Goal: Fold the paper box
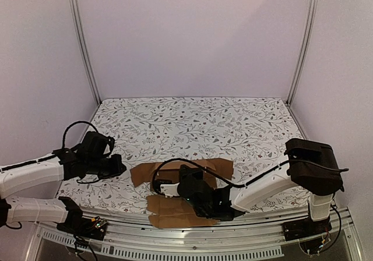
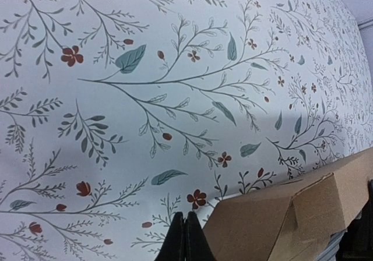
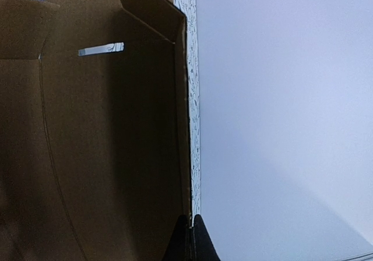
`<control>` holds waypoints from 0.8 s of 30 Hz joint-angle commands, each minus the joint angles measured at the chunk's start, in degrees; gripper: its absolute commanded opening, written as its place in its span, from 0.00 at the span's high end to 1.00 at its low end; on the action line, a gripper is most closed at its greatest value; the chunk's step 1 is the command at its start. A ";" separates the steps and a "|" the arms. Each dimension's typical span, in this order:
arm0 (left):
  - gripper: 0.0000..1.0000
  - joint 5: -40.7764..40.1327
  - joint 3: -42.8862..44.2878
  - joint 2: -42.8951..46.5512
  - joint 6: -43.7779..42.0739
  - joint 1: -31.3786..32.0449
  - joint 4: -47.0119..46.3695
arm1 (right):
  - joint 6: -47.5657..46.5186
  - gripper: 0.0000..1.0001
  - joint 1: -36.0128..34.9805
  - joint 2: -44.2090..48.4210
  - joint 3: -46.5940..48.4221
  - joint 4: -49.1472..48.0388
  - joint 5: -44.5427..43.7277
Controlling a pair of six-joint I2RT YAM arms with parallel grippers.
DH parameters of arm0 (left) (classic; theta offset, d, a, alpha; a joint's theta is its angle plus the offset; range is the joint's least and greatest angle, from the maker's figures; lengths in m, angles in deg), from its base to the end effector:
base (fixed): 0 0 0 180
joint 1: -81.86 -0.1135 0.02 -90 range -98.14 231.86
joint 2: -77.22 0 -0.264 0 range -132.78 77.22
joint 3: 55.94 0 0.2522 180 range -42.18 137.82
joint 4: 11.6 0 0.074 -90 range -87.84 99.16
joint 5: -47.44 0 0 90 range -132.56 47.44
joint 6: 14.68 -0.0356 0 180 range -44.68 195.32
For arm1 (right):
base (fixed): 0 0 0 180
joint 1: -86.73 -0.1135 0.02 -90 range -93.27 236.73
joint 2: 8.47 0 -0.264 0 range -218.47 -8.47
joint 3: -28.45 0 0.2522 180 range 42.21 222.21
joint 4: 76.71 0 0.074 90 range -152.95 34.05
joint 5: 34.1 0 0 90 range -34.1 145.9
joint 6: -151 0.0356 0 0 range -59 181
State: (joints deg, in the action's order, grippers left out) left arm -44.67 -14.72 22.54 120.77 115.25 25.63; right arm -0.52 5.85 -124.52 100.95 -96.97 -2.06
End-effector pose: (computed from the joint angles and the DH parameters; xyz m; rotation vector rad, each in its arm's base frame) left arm 0.1527 -0.0991 0.1854 -0.2830 2.5206 -0.5392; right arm 0.0938 0.3942 0.1402 -1.4389 1.1581 -0.7554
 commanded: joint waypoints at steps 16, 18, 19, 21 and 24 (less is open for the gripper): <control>1.00 21.17 -1.37 -20.38 -1.13 -0.15 -28.84 | -1.03 1.00 -0.85 0.92 0.20 -2.54 -0.19; 1.00 21.10 -1.27 -20.30 -1.24 1.17 -28.61 | -1.23 1.00 -0.79 0.91 0.23 -2.54 -0.35; 1.00 20.96 -1.27 -20.11 -1.20 1.72 -28.38 | -1.30 1.00 -0.84 0.91 0.31 -2.54 -0.42; 1.00 20.58 -1.66 -19.48 -0.88 2.59 -27.86 | -1.46 1.00 -0.84 0.95 0.39 -2.54 -0.62; 1.00 19.72 -2.90 -17.99 0.42 3.73 -27.65 | -1.58 1.00 -0.82 0.91 0.29 -2.54 -0.69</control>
State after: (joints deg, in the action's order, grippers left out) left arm -25.30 -16.21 2.67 120.40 117.08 -0.69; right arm -1.87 5.61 -124.45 100.73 -98.15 -2.52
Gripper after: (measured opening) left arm 0.004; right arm 0.007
